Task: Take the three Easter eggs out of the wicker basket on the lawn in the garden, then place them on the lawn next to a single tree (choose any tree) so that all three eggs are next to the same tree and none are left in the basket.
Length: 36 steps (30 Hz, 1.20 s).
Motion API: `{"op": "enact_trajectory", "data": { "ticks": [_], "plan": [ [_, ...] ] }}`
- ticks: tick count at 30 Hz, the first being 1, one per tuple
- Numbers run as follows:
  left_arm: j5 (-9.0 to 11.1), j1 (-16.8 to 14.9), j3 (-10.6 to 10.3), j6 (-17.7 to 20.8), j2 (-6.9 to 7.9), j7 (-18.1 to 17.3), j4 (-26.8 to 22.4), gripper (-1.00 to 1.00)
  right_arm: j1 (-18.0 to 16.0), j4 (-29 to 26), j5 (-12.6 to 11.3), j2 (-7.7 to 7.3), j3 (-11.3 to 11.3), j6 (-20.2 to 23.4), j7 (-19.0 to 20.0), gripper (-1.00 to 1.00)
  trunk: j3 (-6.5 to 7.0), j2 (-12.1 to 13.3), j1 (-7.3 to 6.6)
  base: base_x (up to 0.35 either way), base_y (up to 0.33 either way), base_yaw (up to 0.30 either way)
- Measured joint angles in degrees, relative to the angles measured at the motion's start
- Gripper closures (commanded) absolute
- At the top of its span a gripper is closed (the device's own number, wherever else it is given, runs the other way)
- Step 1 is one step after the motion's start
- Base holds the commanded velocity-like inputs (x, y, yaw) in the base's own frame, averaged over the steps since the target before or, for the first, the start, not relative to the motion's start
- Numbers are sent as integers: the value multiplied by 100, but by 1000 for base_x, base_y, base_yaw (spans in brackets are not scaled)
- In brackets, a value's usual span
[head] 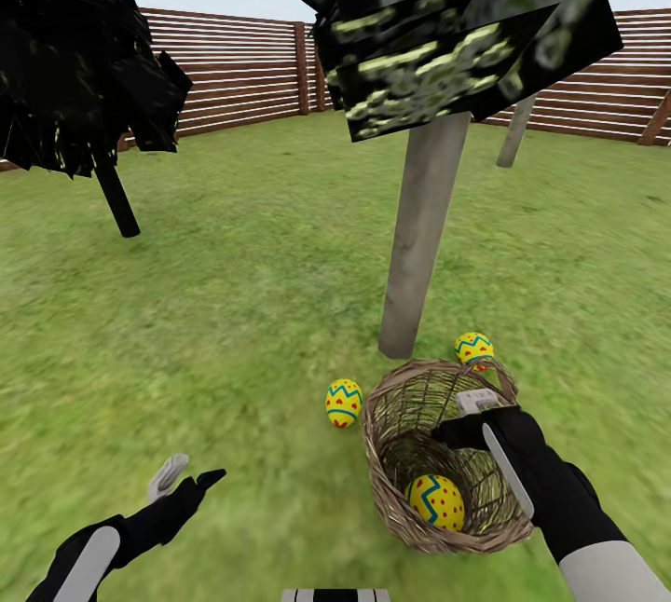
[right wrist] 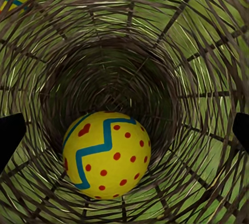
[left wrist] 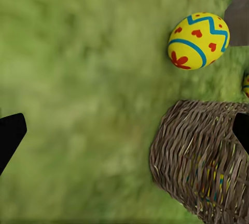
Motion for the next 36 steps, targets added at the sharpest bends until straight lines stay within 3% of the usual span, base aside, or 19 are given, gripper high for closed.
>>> {"op": "enact_trajectory", "data": {
  "ticks": [12, 18, 23, 29, 36],
  "plan": [
    [-7, 0, -8, 20, 0, 5, 0, -100, -19, 3, 13, -155, 226, -6, 120, -100, -265, -16, 31, 0, 0, 0],
    [-7, 0, -6, 22, 2, 5, 0, -100, -164, 39, 77, -465, 246, -154, 1012, -100, -398, -24, 47, 0, 0, 0],
    [-9, 0, -8, 22, 1, -1, 0, -100, -335, 122, 400, -623, 235, -328, 1445, -100, -509, -31, 60, 0, 0, 0],
    [-3, 0, -9, 22, 0, -3, 0, -100, -456, 157, 508, -658, 228, -348, 1863, -100, -642, -39, 75, 0, 0, 0],
    [-1, 0, -9, 22, 0, -8, -18, -100, -519, 302, 534, -614, 233, -324, 2021, -100, -797, -48, 93, 0, 0, 0]
  ]
}}
